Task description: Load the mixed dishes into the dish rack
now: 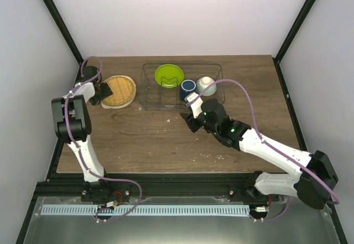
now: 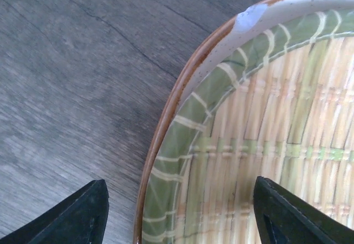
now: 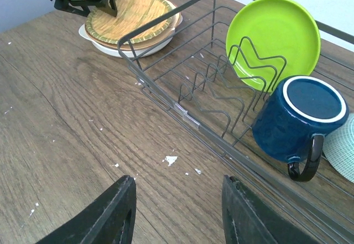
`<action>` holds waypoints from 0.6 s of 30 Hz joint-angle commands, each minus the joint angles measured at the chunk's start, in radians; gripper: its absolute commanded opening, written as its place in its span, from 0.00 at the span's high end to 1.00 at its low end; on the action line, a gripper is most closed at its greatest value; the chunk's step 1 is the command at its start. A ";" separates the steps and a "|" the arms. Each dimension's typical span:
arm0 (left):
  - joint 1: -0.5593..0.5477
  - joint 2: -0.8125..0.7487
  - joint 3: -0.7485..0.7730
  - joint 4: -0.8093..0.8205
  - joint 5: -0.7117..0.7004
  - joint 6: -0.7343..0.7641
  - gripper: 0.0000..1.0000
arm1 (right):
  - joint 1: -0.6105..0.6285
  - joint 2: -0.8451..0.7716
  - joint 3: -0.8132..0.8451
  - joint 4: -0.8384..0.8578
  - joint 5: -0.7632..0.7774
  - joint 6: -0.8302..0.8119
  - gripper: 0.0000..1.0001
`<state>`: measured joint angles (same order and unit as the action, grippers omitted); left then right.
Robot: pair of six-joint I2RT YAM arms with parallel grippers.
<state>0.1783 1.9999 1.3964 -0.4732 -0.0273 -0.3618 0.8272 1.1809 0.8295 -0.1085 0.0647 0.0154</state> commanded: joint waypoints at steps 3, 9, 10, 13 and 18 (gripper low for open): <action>0.023 0.015 0.013 -0.035 -0.040 0.017 0.39 | 0.001 0.003 -0.013 -0.023 0.031 0.014 0.56; 0.059 0.001 -0.040 -0.011 -0.027 0.017 0.52 | 0.001 0.023 -0.015 -0.020 0.037 0.007 0.56; 0.064 0.000 -0.050 -0.007 -0.022 0.016 0.53 | 0.001 0.027 -0.014 -0.020 0.036 0.007 0.56; 0.077 -0.006 -0.068 0.000 -0.014 0.017 0.58 | 0.001 0.039 -0.012 -0.020 0.033 0.005 0.56; 0.099 -0.018 -0.088 0.006 0.002 0.005 0.68 | 0.001 0.048 -0.008 -0.025 0.027 0.006 0.56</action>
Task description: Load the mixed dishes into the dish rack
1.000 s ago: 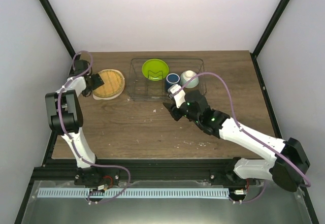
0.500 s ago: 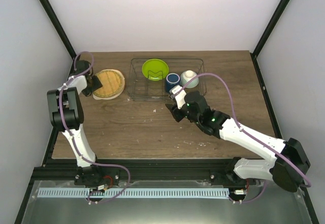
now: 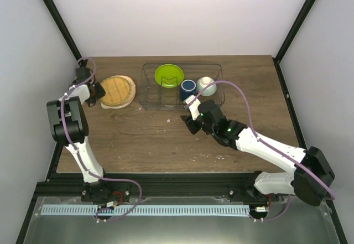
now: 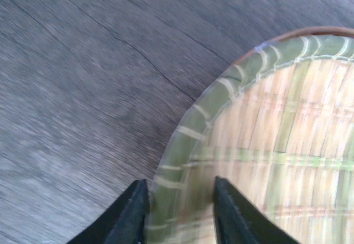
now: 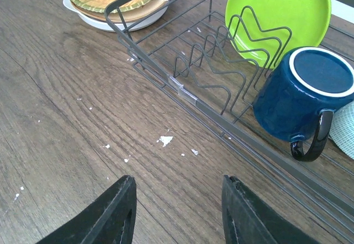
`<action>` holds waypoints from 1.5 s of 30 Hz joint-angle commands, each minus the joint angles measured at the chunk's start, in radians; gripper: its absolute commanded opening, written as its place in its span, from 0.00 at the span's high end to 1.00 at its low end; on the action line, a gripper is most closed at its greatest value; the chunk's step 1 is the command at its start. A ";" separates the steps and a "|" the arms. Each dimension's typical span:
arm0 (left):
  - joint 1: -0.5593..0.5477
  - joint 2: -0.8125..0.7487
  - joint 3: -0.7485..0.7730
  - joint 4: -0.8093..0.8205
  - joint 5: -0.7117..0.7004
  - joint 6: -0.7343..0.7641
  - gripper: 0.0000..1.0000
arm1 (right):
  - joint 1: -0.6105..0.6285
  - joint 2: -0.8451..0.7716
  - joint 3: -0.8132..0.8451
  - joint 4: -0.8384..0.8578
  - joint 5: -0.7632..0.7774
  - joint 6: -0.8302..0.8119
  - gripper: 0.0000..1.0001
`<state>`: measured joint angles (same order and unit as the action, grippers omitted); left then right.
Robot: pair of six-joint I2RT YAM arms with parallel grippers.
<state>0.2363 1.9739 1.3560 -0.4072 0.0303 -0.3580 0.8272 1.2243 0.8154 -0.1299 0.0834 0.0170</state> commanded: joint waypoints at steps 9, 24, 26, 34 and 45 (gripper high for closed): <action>0.071 -0.044 -0.108 -0.036 -0.042 -0.007 0.91 | 0.001 0.006 0.006 -0.015 0.001 0.000 0.57; 0.098 -0.152 -0.205 0.028 0.024 -0.034 1.00 | 0.001 0.001 0.001 -0.024 -0.001 0.004 0.57; 0.098 -0.190 -0.229 0.045 0.058 -0.040 1.00 | 0.001 0.005 0.000 -0.021 -0.006 0.004 0.57; 0.100 -0.356 -0.316 0.134 0.242 -0.088 1.00 | 0.001 0.022 -0.035 0.101 -0.192 0.025 0.56; 0.109 -0.456 -0.414 0.184 0.321 -0.114 1.00 | 0.001 0.192 -0.007 0.194 -0.361 0.093 0.55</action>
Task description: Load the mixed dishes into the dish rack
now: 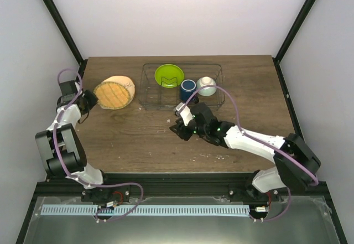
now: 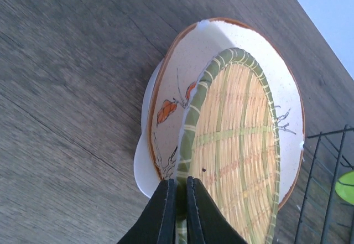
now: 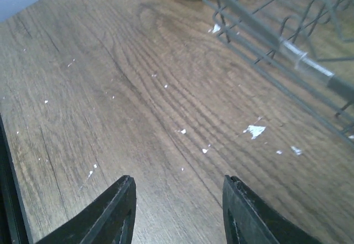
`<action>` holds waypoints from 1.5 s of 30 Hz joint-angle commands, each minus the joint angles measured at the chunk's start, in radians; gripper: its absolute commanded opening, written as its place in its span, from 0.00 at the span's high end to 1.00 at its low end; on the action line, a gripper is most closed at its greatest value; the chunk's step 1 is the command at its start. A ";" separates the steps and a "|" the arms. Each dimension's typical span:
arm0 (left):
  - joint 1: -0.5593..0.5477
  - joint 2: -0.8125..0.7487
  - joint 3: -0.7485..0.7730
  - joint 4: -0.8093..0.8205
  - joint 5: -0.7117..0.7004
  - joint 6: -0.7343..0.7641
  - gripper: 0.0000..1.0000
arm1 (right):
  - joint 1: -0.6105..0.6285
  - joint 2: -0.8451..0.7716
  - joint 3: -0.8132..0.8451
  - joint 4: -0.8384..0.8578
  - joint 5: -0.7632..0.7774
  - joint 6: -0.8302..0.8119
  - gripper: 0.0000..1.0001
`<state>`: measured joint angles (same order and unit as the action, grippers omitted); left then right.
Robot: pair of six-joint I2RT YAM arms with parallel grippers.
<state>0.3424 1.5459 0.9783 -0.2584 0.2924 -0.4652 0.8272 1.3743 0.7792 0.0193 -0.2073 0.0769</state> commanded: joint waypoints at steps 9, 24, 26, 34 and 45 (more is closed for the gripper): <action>0.007 -0.123 -0.181 0.131 0.124 -0.054 1.00 | 0.001 0.125 0.073 0.110 -0.181 0.076 0.54; 0.137 -0.240 -0.370 0.269 0.248 -0.142 1.00 | 0.000 0.166 0.095 0.097 -0.191 0.085 0.54; 0.144 -0.238 -0.393 0.308 0.270 -0.168 1.00 | 0.001 0.171 0.097 0.096 -0.192 0.088 0.54; 0.183 -0.266 -0.483 0.439 0.348 -0.256 1.00 | 0.000 0.195 0.116 0.097 -0.211 0.093 0.53; 0.213 -0.187 -0.547 0.567 0.397 -0.293 1.00 | 0.003 0.227 0.126 0.095 -0.221 0.103 0.53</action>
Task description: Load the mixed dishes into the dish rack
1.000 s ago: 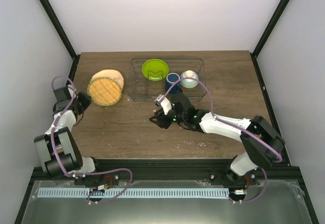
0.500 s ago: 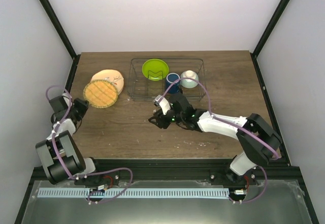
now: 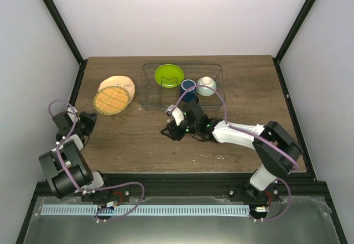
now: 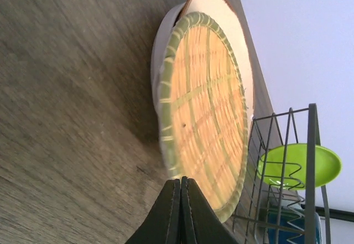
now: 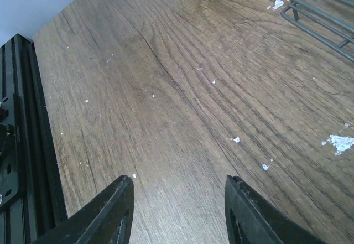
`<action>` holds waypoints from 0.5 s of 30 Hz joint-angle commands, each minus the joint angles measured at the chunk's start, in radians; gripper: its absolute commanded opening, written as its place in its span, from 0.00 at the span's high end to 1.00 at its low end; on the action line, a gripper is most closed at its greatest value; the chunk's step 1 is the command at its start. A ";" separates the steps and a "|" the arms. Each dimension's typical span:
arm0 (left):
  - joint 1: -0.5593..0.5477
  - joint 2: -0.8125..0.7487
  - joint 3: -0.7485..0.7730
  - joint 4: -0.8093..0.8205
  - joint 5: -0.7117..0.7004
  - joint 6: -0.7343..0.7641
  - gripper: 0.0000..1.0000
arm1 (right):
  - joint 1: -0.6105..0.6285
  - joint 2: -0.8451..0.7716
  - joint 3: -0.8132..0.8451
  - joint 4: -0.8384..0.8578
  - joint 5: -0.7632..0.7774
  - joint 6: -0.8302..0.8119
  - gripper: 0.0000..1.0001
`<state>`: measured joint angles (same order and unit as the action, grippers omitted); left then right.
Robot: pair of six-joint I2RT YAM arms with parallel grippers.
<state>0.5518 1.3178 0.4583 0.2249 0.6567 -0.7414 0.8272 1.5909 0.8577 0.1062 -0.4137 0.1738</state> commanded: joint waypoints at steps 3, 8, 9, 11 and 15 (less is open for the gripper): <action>0.004 0.082 -0.030 0.117 0.042 -0.031 1.00 | 0.003 0.009 0.047 0.001 -0.004 0.002 0.53; 0.005 0.104 -0.012 0.147 0.042 -0.031 1.00 | 0.003 0.011 0.047 -0.007 0.004 -0.002 0.53; 0.005 0.102 -0.006 0.135 0.040 -0.026 1.00 | 0.003 0.013 0.047 -0.008 0.006 -0.002 0.53; 0.004 0.092 0.001 0.106 0.037 -0.018 1.00 | 0.003 0.016 0.049 -0.008 0.007 -0.002 0.53; 0.005 0.049 -0.003 0.062 0.032 -0.003 0.85 | 0.003 0.022 0.049 -0.008 0.005 -0.003 0.53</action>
<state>0.5518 1.4109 0.4400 0.3122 0.6823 -0.7662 0.8272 1.5951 0.8639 0.0982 -0.4152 0.1738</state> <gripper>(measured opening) 0.096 0.471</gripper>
